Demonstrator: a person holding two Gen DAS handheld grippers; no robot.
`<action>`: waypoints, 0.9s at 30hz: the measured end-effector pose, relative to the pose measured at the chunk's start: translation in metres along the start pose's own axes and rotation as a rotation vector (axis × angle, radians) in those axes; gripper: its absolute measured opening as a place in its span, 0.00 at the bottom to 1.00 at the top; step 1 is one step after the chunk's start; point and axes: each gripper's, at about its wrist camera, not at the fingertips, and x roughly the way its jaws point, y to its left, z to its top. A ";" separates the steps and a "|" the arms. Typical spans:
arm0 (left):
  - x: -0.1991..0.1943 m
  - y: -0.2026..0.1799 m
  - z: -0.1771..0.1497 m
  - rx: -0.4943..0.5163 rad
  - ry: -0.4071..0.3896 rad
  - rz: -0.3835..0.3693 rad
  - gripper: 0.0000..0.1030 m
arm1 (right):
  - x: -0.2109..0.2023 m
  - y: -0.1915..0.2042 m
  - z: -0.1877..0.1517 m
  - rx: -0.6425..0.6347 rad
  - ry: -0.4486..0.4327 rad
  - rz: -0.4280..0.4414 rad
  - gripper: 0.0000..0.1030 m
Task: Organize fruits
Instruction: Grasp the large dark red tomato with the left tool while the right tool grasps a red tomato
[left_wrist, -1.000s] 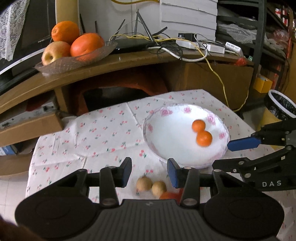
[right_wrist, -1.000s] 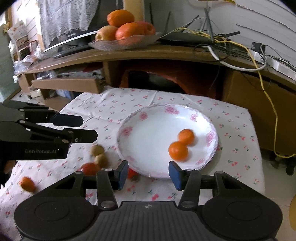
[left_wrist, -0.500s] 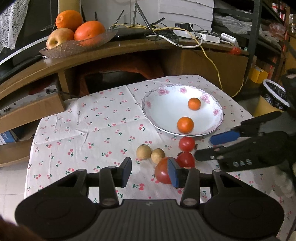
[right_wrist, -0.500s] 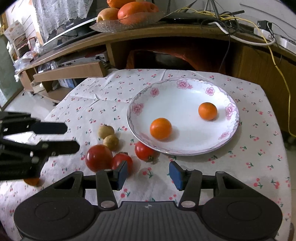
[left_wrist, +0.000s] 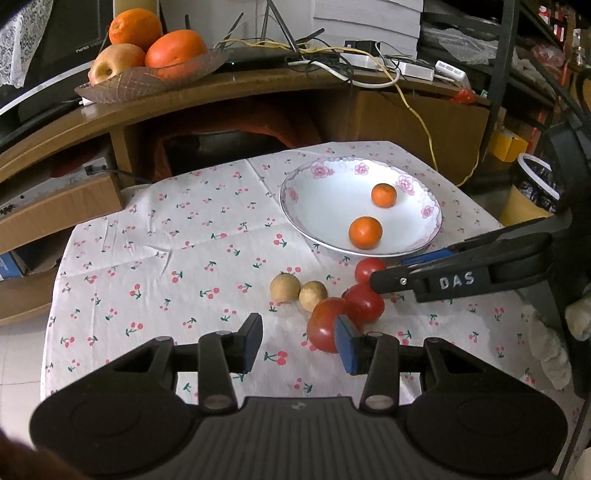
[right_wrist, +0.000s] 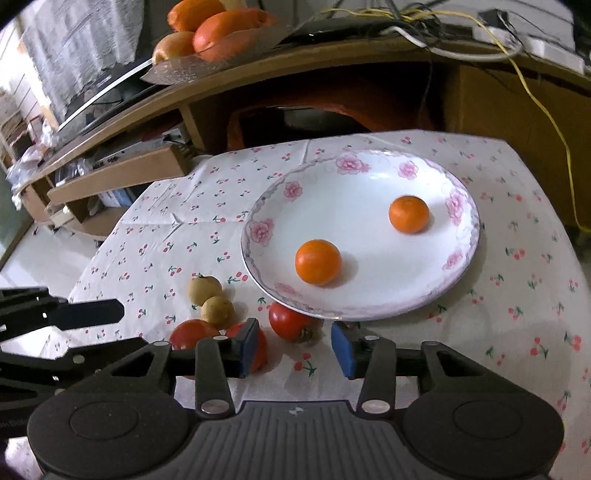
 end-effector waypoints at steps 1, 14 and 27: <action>0.000 0.000 -0.001 -0.003 0.000 -0.005 0.47 | -0.001 -0.003 -0.001 0.029 0.007 0.009 0.35; 0.029 -0.034 -0.007 0.163 -0.024 -0.024 0.47 | 0.000 -0.006 -0.006 0.082 0.016 0.011 0.38; 0.032 -0.023 -0.012 0.140 -0.014 -0.007 0.44 | 0.017 0.006 0.005 0.026 0.004 0.012 0.40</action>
